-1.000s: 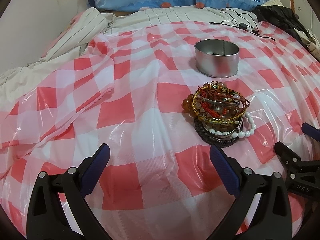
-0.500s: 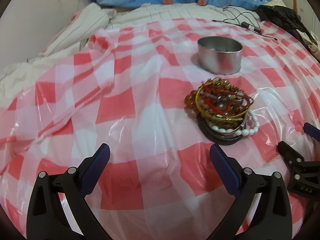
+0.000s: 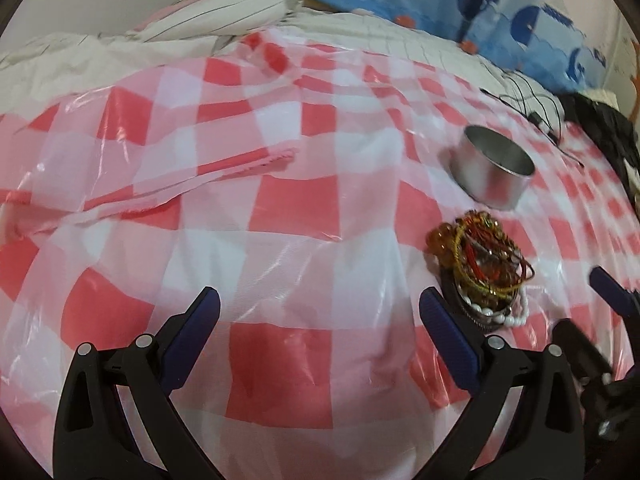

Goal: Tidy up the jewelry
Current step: 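Grasp a red cord bracelet from the pile with the right tool and lift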

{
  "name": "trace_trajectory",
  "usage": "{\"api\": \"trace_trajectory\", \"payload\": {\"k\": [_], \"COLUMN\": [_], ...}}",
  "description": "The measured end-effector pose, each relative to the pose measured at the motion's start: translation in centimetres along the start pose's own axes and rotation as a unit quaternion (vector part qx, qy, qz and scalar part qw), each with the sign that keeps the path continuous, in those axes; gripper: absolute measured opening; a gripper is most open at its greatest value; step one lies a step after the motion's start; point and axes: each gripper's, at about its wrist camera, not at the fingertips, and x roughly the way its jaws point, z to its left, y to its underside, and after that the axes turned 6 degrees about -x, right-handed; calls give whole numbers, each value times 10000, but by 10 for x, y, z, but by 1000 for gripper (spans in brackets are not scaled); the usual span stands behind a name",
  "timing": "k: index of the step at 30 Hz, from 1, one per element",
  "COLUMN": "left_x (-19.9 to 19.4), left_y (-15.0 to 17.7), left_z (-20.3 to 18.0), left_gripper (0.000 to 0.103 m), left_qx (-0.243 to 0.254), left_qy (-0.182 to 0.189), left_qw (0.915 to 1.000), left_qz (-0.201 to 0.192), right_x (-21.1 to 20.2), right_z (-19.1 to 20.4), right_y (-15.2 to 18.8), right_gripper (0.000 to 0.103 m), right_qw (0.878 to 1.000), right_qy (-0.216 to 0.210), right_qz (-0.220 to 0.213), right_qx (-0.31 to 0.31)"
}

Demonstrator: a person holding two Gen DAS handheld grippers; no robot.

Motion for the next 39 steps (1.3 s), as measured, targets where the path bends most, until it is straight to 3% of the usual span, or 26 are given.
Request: {"api": "trace_trajectory", "payload": {"k": [2, 3, 5, 9, 11, 14, 19, 22, 23, 24, 25, 26, 27, 30, 32, 33, 39], "left_x": [0, 0, 0, -1, -1, 0, 0, 0, 0, 0, 0, 0, 0, -1, -1, -1, -3], "left_y": [0, -1, 0, -1, -1, 0, 0, 1, 1, 1, 1, 2, 2, 2, 3, 3, 3], "left_z": [0, -1, -2, -4, -5, -6, -6, -6, -6, -6, -7, -7, -7, -8, -9, -9, -12], "left_gripper": [96, 96, 96, 96, 96, 96, 96, 96, 96, 96, 96, 96, 96, 96, 96, 96, 96], "left_qx": [-21, -15, 2, -30, -15, 21, 42, 46, 48, 51, 53, 53, 50, 61, 79, 83, 136], "left_qy": [49, 78, 103, 179, 191, 186, 175, 175, 172, 171, 172, 172, 183, 211, 225, 228, 266], "left_qw": [10000, 10000, 9999, 9998, 9998, 9998, 9998, 9998, 9998, 9998, 9998, 9998, 9998, 9997, 9997, 9997, 9996], "left_qz": [7, 12, 12, 25, 32, 45, 39, 37, 34, 31, 30, 30, 34, 44, 41, 42, -4], "right_x": [13, 18, 28, 37, 42, 45, 27, 24, 28, 30, 33, 34, 36, 46, 54, 55, 21], "right_z": [5, 4, -1, -7, -8, -13, -29, -30, -29, -28, -25, -21, -17, -13, -13, -17, -46], "right_y": [-8, -9, -13, -17, -18, -17, -17, -20, -20, -20, -20, -20, -20, -19, -17, -16, -17], "right_gripper": [63, 61, 46, 32, 12, 3, 2, 2, 8, 21, 46, 47, 47, 30, 9, 5, 2], "right_qw": [9996, 9994, 9989, 9979, 9968, 9948, 9886, 9897, 9900, 9909, 9926, 9935, 9941, 9938, 9938, 9935, 9829], "right_qy": [-189, -257, -415, -607, -734, -945, -1345, -1284, -1280, -1222, -1118, -1077, -1043, -1036, -976, -999, -1585], "right_qz": [105, 149, 193, 233, 310, 341, -9, -43, 47, 92, 134, 142, 199, 394, 541, 540, -43], "right_qx": [-155, -158, -84, -6, 15, 150, 677, 630, 599, 560, 462, 327, 218, 25, -1, 79, 932]}}
